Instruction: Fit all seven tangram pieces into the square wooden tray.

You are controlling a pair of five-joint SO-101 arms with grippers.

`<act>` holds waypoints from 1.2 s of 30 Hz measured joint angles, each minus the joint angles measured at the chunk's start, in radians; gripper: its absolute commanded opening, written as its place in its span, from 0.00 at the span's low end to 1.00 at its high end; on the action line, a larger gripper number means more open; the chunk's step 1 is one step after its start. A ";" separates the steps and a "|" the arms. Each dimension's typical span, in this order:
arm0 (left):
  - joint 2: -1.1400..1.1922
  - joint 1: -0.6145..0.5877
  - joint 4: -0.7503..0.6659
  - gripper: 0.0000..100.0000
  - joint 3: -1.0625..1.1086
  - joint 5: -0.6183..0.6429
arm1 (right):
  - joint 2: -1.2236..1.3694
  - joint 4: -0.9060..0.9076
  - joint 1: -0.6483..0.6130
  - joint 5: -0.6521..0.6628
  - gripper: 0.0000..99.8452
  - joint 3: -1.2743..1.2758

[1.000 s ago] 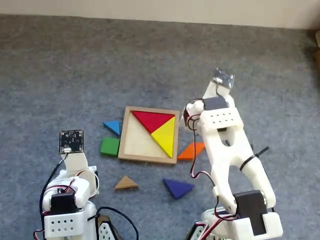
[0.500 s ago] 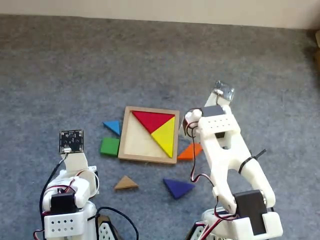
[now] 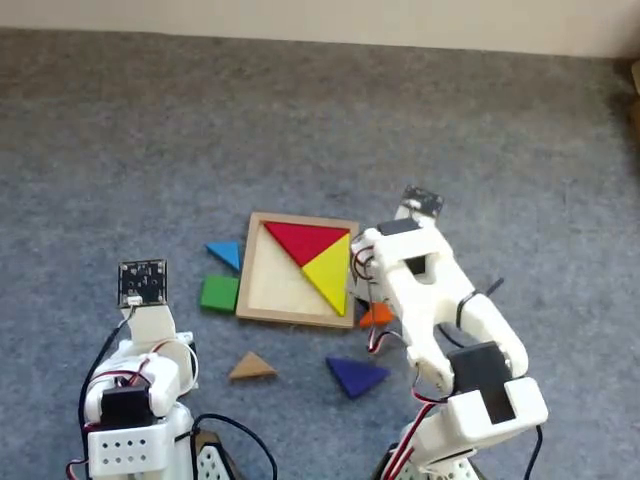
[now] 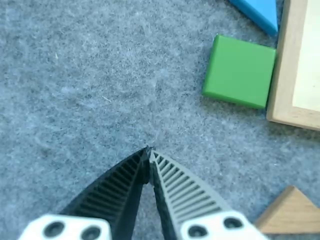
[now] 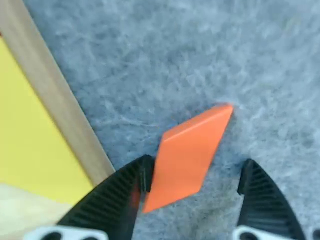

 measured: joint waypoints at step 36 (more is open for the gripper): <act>0.000 0.000 0.000 0.01 0.000 0.000 | -0.295 -0.061 -0.227 -0.434 0.01 0.002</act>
